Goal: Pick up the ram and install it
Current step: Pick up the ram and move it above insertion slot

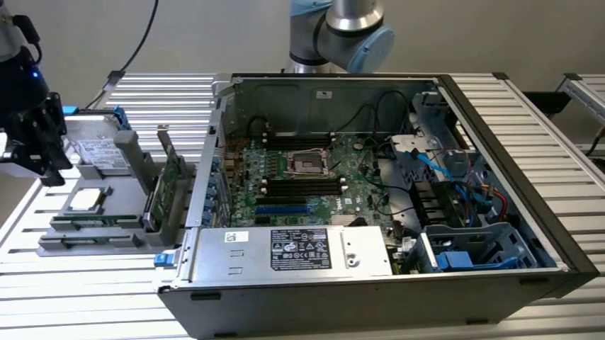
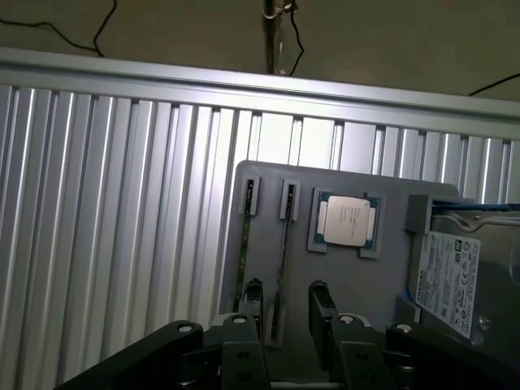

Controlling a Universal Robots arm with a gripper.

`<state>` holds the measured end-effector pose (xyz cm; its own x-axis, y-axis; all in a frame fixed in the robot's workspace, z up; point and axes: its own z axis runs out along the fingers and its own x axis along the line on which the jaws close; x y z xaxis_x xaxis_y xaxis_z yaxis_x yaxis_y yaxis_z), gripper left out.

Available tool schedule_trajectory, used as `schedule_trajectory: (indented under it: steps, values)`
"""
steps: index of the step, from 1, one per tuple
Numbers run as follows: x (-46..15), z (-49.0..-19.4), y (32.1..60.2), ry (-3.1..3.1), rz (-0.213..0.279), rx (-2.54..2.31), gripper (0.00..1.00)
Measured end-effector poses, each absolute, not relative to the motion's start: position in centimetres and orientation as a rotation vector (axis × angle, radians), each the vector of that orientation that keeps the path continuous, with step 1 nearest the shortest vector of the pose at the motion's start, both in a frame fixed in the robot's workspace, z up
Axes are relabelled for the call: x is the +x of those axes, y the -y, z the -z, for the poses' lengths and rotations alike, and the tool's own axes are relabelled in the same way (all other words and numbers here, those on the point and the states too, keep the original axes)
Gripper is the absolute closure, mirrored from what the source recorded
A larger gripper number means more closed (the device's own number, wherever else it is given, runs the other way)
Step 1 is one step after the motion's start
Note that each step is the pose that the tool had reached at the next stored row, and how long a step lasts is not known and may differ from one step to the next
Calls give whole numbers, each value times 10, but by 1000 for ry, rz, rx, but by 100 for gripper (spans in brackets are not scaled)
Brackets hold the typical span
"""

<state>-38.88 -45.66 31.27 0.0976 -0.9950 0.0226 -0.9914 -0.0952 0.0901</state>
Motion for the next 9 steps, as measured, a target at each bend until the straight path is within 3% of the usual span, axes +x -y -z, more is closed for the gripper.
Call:
schedule_trajectory:
  steps: [9]
  values:
    - [-389,-296,463,2057,67,2264,64]
